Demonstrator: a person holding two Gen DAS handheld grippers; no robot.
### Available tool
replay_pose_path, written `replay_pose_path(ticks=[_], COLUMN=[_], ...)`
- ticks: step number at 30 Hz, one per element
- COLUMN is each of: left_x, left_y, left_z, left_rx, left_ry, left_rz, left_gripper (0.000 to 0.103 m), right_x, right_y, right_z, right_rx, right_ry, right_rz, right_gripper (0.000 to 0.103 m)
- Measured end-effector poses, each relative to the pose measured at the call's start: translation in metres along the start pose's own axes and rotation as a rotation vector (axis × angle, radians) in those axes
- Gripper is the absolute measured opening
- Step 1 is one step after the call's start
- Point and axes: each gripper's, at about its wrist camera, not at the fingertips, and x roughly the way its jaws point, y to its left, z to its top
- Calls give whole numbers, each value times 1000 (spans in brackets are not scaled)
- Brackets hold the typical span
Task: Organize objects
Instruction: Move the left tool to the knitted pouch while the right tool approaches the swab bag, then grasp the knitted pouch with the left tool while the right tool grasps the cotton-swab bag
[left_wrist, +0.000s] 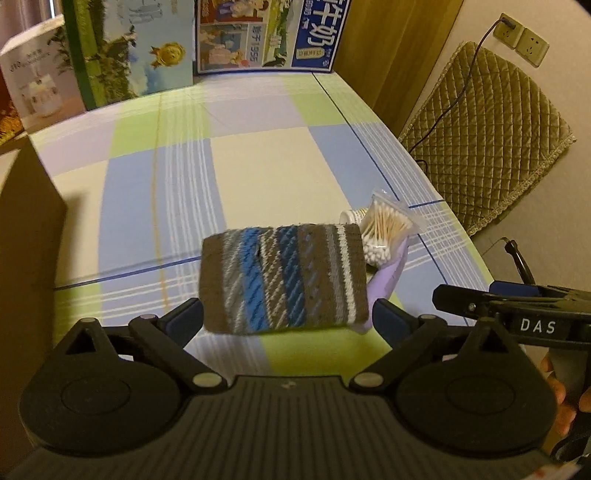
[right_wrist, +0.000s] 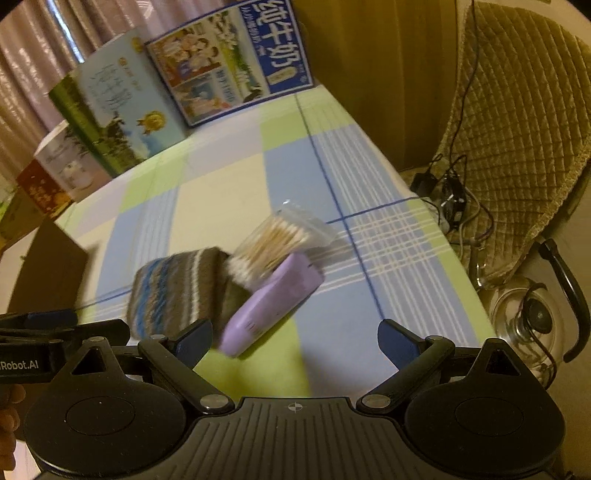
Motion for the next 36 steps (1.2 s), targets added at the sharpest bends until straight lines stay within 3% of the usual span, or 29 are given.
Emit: replay_pose_path(ticks=[10, 19, 23, 25, 28, 36], left_x=[53, 76, 70, 63, 54, 32], left_y=[0, -4, 0, 6, 21, 51], left_z=[12, 14, 13, 12, 12, 12], left_rx=[-80, -40, -5, -8, -29, -73], left_ry=[75, 58, 11, -19, -42, -86], left_rz=[-23, 26, -1, -11, -21, 52], left_gripper=[100, 100, 75, 48, 25, 20], right_x=[26, 39, 42, 44, 48, 70], right_y=[-16, -23, -21, -18, -13, 0], right_z=[17, 21, 23, 25, 28, 39], right_rx=[63, 87, 90, 89, 80, 41], right_ry=[9, 21, 10, -3, -17, -22], right_rz=[-28, -26, 4, 27, 52, 61], right_gripper=[94, 94, 94, 94, 94, 91])
